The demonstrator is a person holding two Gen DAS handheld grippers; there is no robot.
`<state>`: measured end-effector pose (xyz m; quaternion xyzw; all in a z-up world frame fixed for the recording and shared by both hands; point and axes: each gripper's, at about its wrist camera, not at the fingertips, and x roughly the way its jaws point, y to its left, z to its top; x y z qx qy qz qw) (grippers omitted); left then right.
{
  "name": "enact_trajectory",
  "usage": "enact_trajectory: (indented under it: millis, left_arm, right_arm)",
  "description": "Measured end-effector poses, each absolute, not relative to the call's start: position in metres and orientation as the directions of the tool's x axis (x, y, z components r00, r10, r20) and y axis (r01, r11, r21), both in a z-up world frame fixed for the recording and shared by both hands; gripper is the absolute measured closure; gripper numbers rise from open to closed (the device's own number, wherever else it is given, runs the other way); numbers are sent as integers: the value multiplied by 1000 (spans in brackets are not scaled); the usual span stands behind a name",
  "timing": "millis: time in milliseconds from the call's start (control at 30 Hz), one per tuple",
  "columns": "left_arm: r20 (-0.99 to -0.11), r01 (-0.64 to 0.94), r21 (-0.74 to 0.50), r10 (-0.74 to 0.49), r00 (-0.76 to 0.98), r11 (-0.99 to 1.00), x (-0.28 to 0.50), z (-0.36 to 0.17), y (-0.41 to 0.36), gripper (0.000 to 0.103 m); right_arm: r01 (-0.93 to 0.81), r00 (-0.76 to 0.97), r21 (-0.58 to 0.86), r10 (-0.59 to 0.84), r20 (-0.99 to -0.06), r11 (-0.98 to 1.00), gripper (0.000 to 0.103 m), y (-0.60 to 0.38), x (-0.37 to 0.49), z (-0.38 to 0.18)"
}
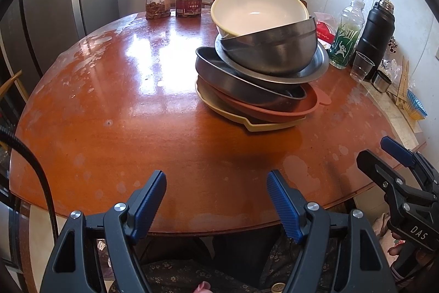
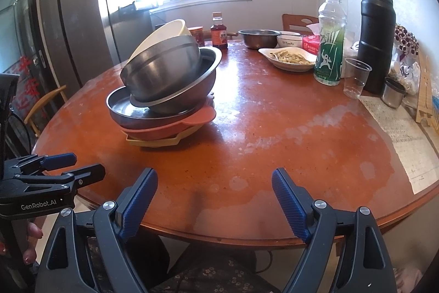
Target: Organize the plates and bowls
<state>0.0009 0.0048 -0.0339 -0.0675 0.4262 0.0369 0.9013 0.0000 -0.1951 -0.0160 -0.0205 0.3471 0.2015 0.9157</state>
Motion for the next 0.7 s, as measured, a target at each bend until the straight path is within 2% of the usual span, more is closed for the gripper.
enact_trajectory:
  millis: [700]
  left_arm:
    - [-775,-129,-91,11,632,988,2,-36,6,28]
  right_arm:
    - [-374,672,102,345,-655,922,17,-197,2,-20]
